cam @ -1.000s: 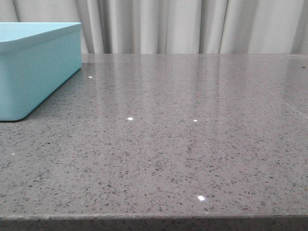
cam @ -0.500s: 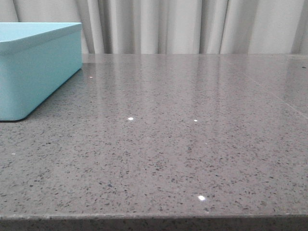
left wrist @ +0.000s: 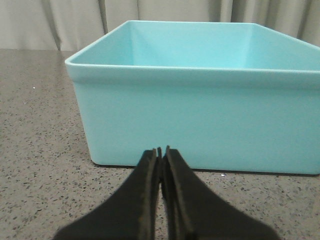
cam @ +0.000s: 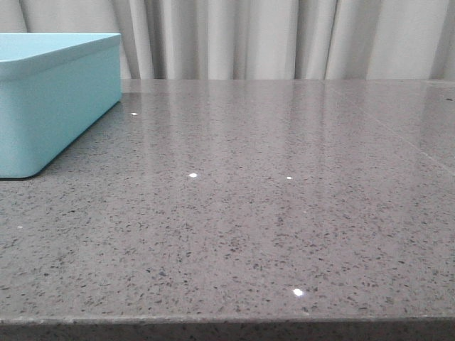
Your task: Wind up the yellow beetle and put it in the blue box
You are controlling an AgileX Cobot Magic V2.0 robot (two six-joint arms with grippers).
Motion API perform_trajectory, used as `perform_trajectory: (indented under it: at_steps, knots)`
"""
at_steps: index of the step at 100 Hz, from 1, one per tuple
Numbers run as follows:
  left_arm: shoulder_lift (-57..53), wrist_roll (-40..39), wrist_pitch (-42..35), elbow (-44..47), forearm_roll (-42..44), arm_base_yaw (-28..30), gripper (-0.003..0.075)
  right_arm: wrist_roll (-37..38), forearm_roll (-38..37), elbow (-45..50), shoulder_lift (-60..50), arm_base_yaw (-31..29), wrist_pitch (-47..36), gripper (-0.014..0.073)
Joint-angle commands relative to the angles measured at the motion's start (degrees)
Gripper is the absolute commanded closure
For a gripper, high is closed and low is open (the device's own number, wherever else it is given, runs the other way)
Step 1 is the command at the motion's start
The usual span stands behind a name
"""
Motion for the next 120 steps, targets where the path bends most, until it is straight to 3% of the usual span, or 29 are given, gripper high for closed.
perform_trajectory:
  at_steps: [1, 19, 48, 62, 78, 104, 120]
  knots:
    - [-1.84, -0.67, -4.28, 1.21, -0.09, -0.02, 0.0739, -0.44, -0.6, -1.37, 0.82, -0.07, -4.4, 0.0662]
    - [-1.84, -0.67, -4.28, 1.21, -0.09, -0.02, 0.0739, -0.44, -3.11, 0.19, 0.82, -0.45, -9.47, 0.0662]
    - [-1.84, -0.67, -4.28, 1.21, -0.09, -0.02, 0.0739, -0.44, -3.17, 15.44, -1.7, -4.68, -37.31, 0.0662]
    - [-1.84, -0.67, -4.28, 1.21, -0.09, -0.02, 0.0739, -0.44, -2.97, 23.09, -6.62, -6.27, -46.74, 0.0662]
    - [-1.84, -0.67, -4.28, 1.21, -0.09, -0.02, 0.0739, -0.44, -1.0, 28.98, -9.46, -6.27, -48.72, 0.0662]
    - [-1.84, -0.67, -4.28, 1.21, -0.09, -0.02, 0.0739, -0.44, -1.4, 28.97, -9.46, -6.27, -40.98, 0.0662]
    - [-1.84, -0.67, -4.28, 1.21, -0.09, -0.02, 0.0739, -0.44, -1.4, 28.97, -9.46, -6.27, -40.56, 0.0662]
